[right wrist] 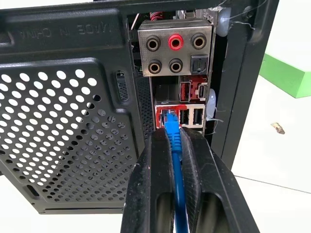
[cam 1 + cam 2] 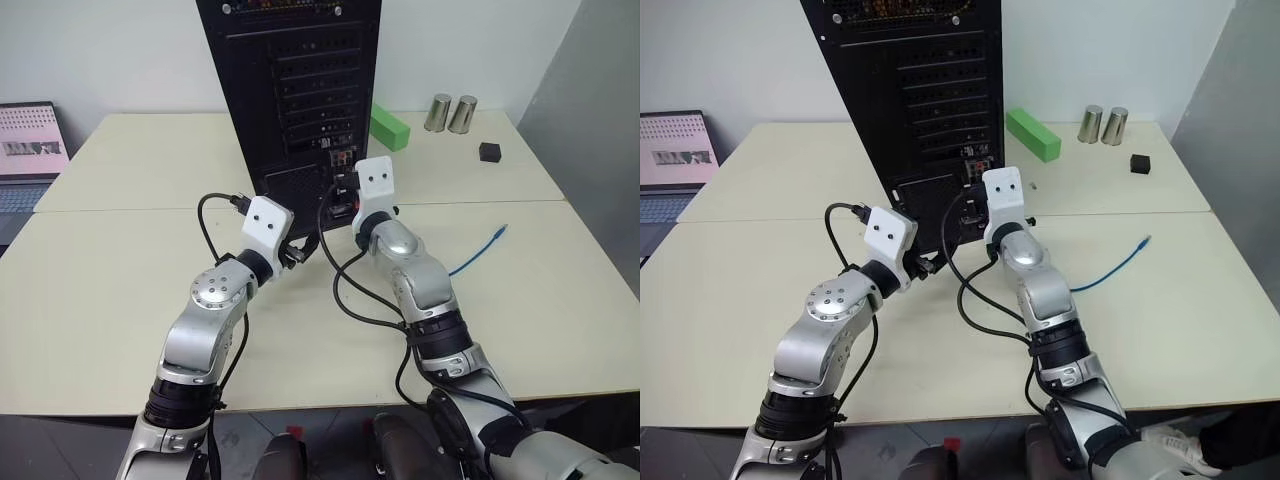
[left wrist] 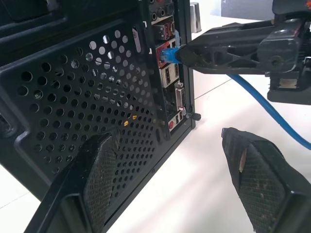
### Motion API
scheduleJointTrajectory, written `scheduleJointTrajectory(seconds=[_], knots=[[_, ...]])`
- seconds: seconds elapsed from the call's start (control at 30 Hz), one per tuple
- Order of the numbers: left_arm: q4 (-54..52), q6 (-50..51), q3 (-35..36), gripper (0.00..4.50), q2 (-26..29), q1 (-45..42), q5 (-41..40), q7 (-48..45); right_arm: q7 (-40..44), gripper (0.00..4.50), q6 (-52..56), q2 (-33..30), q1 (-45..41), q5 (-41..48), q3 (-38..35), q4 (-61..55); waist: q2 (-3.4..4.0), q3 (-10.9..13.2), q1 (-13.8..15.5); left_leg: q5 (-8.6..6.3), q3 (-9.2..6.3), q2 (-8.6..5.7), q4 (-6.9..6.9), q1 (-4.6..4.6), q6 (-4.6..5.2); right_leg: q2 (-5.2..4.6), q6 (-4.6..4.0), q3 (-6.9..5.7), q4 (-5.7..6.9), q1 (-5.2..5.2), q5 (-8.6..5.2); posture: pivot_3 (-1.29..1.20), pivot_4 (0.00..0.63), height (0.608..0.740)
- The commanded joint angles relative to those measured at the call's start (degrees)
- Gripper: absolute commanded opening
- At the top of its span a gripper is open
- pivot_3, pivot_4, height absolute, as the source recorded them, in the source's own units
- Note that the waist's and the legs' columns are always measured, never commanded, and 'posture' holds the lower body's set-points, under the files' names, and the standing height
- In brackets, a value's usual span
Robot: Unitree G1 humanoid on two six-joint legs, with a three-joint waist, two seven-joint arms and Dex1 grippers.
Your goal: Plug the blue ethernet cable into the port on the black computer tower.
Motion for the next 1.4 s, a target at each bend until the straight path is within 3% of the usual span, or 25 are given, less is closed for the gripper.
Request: scheduleJointTrajectory(seconds=[0.03,0.43,0.5,0.57,0.73,1.13,1.4], knots=[[-3.03,-0.48,0.75,3.54,-0.12,-0.94,0.21,0.49,1.05,0.00,-2.74,2.43,-3.64,-0.09,1.76,-0.40,0.00,0.00,-0.01,0.00,0.01,0.00,0.00,0.01,0.00,0.00,0.00,0.01,0.01,0.00,0.00,0.00,0.150,0.740],[-3.19,-0.46,0.67,3.54,-0.16,-0.71,0.30,0.59,2.65,0.00,-3.66,1.96,-2.23,-0.39,2.30,-0.85,0.00,0.00,-0.03,0.00,0.04,0.01,0.01,0.04,0.00,0.01,0.00,0.03,0.03,0.00,0.00,0.00,0.150,0.740],[-3.10,-0.52,0.79,3.60,-0.02,-0.59,0.31,0.51,3.21,0.67,-3.39,1.33,-1.29,-0.47,2.27,-1.88,0.00,0.00,-0.06,0.00,0.04,0.01,0.00,0.04,0.00,0.02,0.00,0.03,0.03,0.00,0.00,0.00,0.150,0.740],[-2.98,-0.53,0.96,3.60,0.19,-0.48,0.37,0.47,4.22,0.83,-2.68,0.26,0.06,-0.54,2.30,-3.55,0.00,0.00,-0.03,0.00,0.04,0.02,-0.01,0.03,0.00,0.02,0.00,0.03,0.03,0.00,0.00,0.00,0.150,0.740],[-2.48,-0.62,1.46,3.60,1.05,-0.36,0.55,0.05,8.66,1.97,0.51,-4.32,3.81,-0.69,2.94,-8.47,0.00,0.00,0.27,0.00,-0.06,-0.05,-0.01,-0.10,0.00,-0.04,0.00,-0.05,-0.06,-0.01,0.00,0.00,0.150,0.740],[-2.58,6.16,2.87,3.60,6.84,-2.92,-1.57,-5.03,26.21,4.37,10.14,-21.26,11.29,9.76,-1.44,-30.92,-0.01,0.02,0.66,0.00,-0.18,-0.11,0.01,-0.16,0.00,-0.09,0.02,-0.16,-0.15,0.02,-0.01,0.00,0.150,0.740],[-3.88,6.41,3.40,3.60,10.13,-2.22,-4.31,-9.89,36.88,4.45,11.53,-32.82,13.03,18.14,-6.20,-35.10,-0.01,0.05,0.65,0.00,-0.18,-0.11,0.03,-0.15,0.00,-0.08,0.03,-0.19,-0.28,0.10,-0.01,0.00,0.150,0.740]])
